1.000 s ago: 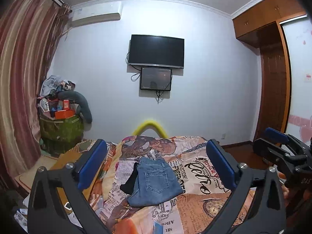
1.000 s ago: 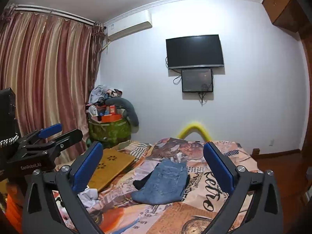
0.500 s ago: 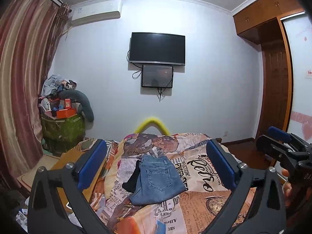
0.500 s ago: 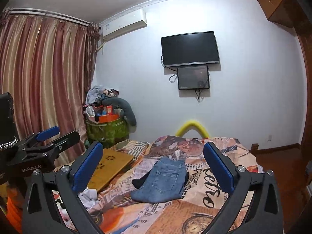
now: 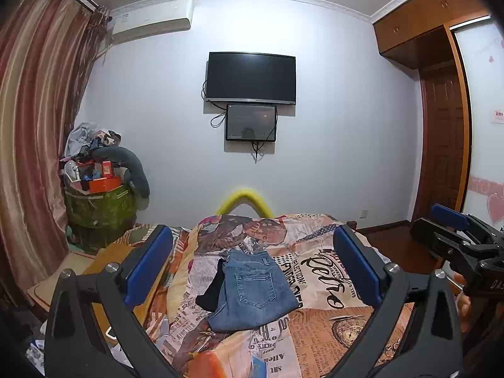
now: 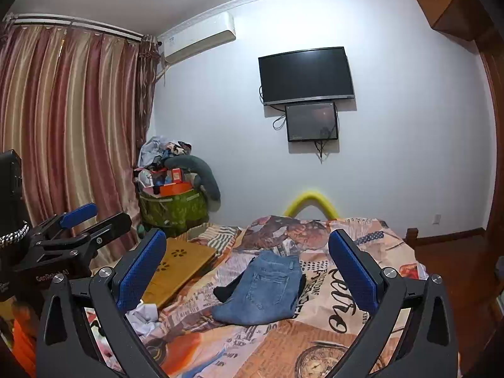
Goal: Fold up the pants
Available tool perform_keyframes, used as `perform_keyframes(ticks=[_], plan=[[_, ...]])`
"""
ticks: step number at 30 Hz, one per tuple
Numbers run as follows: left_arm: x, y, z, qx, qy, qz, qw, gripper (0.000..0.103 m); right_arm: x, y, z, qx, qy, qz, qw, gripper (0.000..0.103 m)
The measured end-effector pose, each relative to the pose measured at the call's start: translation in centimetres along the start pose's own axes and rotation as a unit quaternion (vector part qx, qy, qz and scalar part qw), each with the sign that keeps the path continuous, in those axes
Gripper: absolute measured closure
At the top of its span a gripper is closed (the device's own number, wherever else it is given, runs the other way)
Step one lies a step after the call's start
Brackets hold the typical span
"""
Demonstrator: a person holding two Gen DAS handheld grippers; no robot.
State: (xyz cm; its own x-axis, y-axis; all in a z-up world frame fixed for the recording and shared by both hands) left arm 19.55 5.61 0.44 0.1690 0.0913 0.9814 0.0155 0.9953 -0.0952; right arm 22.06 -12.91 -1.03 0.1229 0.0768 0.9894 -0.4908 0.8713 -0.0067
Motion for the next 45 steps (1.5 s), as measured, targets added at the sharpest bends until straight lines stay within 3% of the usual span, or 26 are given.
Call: perform_keyframes(ticks=[45], plan=[[-0.8,-0.5,-0.9,-0.031,0.016,-0.014,0.9993,0.0,-0.1,0.1,0.3,-0.008,0.012,-0.009,1.0,0.001]])
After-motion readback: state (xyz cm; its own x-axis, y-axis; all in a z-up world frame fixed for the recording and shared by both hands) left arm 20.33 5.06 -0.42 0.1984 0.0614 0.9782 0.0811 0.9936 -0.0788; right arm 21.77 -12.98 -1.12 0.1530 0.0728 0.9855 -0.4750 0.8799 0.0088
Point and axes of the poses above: each gripper's, at about its wrist camera, not at the fingertips, and z roughly against the way its jaws point, y to its left, x to its top, the point moved 9 cm from there along -z, roughly the way its jaws point, and after that the axes turned 4 degrees about z, right-handed, at the moved point
